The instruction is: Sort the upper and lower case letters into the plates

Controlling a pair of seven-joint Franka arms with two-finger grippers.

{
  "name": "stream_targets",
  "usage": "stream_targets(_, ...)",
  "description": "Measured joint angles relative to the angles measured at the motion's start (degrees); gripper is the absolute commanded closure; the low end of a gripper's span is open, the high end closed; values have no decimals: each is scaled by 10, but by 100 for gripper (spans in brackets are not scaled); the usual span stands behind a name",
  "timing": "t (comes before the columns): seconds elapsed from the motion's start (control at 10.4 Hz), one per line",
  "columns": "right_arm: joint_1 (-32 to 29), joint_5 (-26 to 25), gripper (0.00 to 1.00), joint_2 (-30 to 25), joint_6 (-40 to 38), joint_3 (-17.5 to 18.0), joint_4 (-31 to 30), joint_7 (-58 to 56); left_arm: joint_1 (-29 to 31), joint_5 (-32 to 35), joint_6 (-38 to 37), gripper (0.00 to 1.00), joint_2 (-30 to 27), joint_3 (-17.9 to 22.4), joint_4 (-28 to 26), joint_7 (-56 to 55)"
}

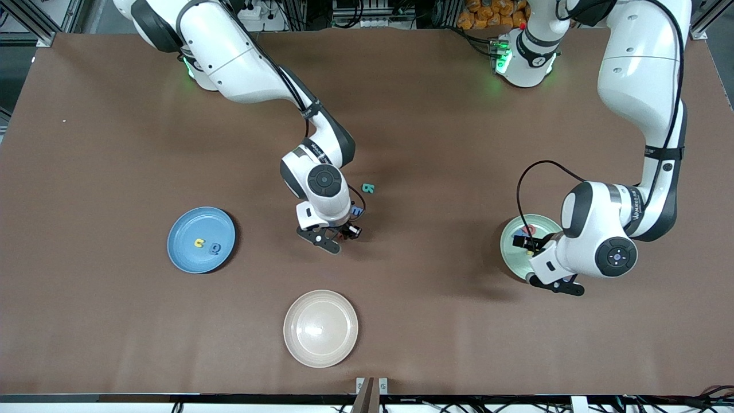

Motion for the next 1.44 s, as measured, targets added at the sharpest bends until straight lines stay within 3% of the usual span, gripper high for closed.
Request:
stream_targets(0.48, -6, 0, 84, 0, -4, -6, 3, 0, -6, 0, -1, 0, -41, -32, -11, -26)
stream_targets(0.86, -50, 0, 84, 0, -78, -8, 49, -50, -11, 0, 3, 0, -74, -70, -63, -50)
stream_targets(1.25, -116, 1, 84, -4, -114, -7, 66, -186, -16, 0, 72, 0, -98, -172, -130, -197)
stream_targets(1.44, -157, 1, 84, -8, -144, -7, 67, -279, -41, 1, 115, 0, -101, -199, -161, -268)
